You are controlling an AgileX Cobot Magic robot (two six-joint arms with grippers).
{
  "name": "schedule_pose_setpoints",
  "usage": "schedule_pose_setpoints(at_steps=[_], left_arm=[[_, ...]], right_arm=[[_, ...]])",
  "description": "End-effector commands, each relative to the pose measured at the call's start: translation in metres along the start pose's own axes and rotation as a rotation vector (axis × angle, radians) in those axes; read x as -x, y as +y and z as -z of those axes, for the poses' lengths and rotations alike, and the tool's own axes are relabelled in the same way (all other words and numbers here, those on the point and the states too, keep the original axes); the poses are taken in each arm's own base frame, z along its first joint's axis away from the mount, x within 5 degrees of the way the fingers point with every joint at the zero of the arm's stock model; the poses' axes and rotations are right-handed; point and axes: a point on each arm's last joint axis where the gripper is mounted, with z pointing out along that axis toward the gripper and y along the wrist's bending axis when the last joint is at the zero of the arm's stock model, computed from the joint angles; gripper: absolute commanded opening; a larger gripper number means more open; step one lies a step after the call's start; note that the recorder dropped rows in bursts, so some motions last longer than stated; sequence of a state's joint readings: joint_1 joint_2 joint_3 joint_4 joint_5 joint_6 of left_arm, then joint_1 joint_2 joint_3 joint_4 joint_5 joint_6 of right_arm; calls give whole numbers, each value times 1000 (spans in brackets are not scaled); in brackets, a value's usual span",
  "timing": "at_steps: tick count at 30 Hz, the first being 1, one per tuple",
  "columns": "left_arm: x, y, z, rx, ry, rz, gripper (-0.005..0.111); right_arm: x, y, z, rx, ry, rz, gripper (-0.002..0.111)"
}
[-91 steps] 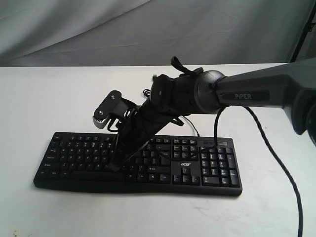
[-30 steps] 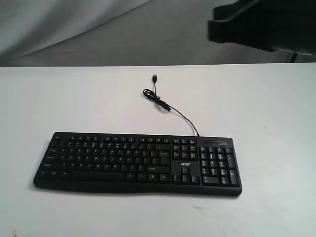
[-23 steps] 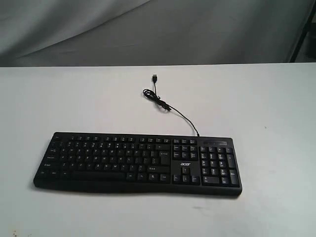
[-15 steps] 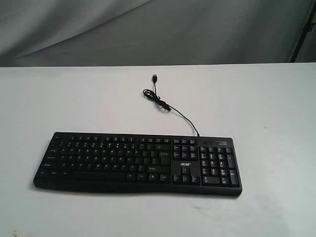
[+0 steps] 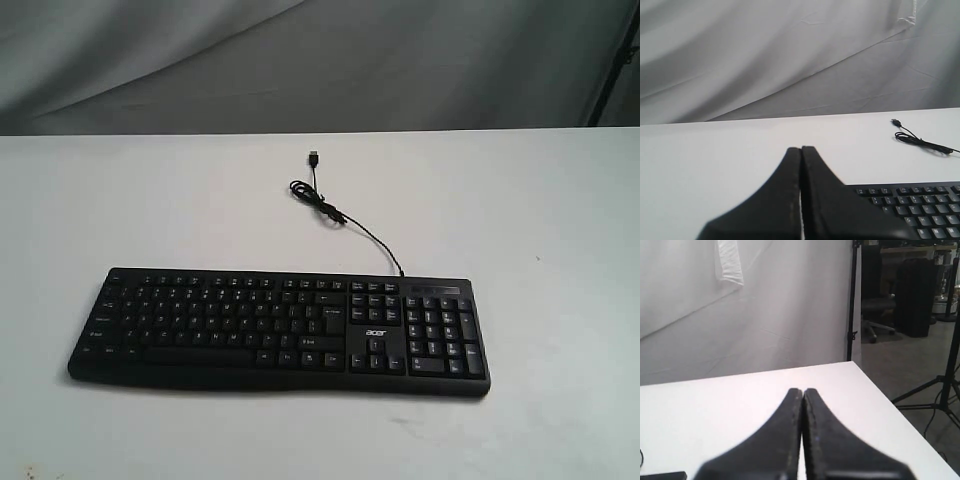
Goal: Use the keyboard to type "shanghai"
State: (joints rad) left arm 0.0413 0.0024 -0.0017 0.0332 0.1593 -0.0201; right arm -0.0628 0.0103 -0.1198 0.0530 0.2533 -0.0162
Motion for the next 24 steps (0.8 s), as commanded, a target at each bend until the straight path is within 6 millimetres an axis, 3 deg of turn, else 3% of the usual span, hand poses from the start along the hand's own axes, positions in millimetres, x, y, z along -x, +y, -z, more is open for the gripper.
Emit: schedule_pose_setpoints(at_steps=[1,5,24], left_arm=[[0,0,0,-7,-7,2,0],[0,0,0,-7,-7,2,0],[0,0,0,-7,-7,2,0]], right_arm=[[-22,-1,-4,-12,56,25,0],[-32,-2,-6,-13,88,26,0],[-44,-2,-6,-13,166,25,0]])
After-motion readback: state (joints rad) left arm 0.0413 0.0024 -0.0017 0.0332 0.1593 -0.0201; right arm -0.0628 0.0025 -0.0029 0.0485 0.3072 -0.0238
